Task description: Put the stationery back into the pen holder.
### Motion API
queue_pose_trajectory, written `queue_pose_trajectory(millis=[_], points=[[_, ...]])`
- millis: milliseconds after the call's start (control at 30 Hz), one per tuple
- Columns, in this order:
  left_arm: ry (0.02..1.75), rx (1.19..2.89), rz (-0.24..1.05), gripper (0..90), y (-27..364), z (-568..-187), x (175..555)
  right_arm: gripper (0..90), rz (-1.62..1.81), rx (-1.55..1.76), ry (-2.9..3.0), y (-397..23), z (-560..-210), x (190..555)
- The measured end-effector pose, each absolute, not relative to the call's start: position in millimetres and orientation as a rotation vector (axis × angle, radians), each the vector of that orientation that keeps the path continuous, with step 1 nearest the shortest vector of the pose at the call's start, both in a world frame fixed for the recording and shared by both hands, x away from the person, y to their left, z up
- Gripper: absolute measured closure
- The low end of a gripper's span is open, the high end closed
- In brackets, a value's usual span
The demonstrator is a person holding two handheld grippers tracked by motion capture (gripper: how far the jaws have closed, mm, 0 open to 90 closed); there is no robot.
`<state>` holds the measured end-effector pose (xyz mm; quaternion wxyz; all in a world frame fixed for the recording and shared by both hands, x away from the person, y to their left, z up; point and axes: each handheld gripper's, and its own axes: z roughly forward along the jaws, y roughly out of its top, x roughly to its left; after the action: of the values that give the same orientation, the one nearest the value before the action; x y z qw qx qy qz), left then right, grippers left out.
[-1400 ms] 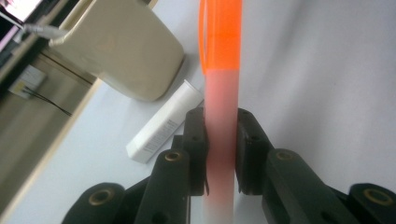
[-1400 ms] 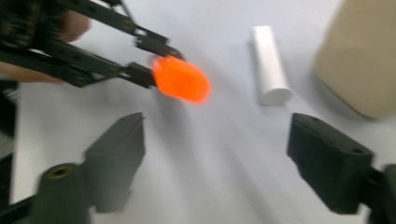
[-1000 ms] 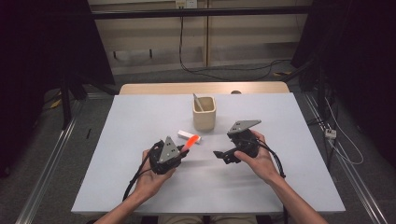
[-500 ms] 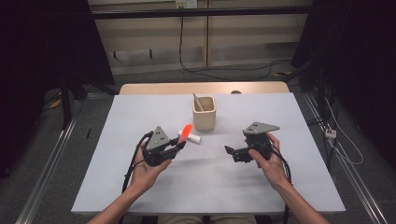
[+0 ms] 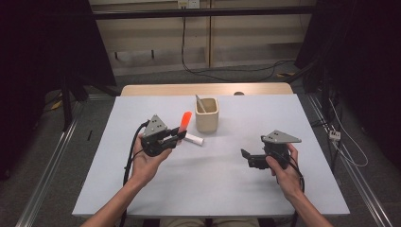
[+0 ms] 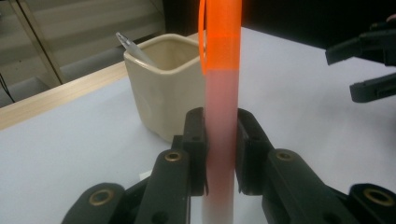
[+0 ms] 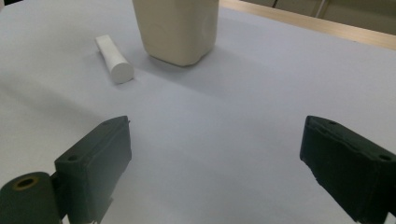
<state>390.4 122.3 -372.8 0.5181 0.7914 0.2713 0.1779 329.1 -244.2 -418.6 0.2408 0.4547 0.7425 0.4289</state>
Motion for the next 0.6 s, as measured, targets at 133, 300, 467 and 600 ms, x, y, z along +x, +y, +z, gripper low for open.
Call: queue_pose_trajectory(millis=[133,300,467,600], points=[[0.624,1.921,0.427,77.2,117.6,-362.9,389.6,8.6,1.168,1.25,2.022,-254.2,-422.1,319.1],[0.613,1.906,0.416,77.2,110.7,-351.5,396.1,8.3,1.141,1.254,2.017,-262.8,-429.3,309.8],[0.624,1.89,0.42,77.2,105.7,-344.3,409.2,8.4,1.155,1.269,2.011,-270.0,-433.0,302.3],[0.639,1.87,0.419,77.2,101.6,-341.4,420.1,8.1,1.156,1.276,1.998,-274.9,-432.6,296.5]])
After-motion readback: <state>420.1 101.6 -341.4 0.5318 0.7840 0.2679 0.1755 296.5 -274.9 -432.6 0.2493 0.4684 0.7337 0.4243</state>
